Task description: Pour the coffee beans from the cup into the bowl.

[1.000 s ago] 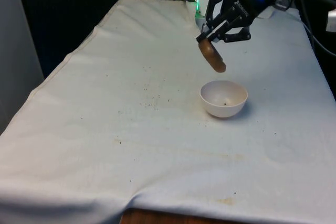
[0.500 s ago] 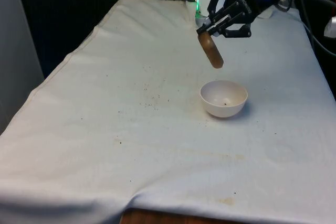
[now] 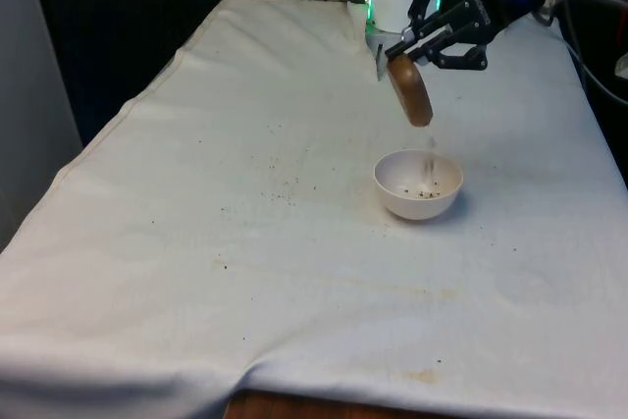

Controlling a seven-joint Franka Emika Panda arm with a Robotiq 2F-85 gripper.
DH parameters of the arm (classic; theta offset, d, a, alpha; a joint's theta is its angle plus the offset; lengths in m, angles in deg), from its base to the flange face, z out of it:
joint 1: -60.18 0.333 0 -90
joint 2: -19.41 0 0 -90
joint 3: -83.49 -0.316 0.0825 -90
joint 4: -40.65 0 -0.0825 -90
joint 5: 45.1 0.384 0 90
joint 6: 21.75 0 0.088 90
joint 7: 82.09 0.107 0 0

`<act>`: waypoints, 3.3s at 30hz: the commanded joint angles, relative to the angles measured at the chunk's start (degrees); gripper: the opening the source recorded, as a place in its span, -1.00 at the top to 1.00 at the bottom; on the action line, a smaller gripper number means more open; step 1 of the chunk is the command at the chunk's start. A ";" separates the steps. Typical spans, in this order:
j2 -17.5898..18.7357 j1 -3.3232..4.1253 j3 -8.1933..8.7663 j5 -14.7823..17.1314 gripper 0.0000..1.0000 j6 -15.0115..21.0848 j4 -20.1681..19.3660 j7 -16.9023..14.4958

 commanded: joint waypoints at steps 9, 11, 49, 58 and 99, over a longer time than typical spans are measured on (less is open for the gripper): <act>-0.57 0.11 -0.34 -3.50 0.99 -0.23 -1.83 1.49; -0.80 0.06 -0.46 -4.07 0.99 -0.34 -2.29 1.72; -2.01 0.11 -2.18 -16.79 0.99 -2.98 -9.34 3.90; -1.09 0.17 -2.58 -20.17 0.99 -4.64 -9.97 3.55; 2.06 0.40 -6.30 -32.26 0.99 -18.11 -12.78 2.52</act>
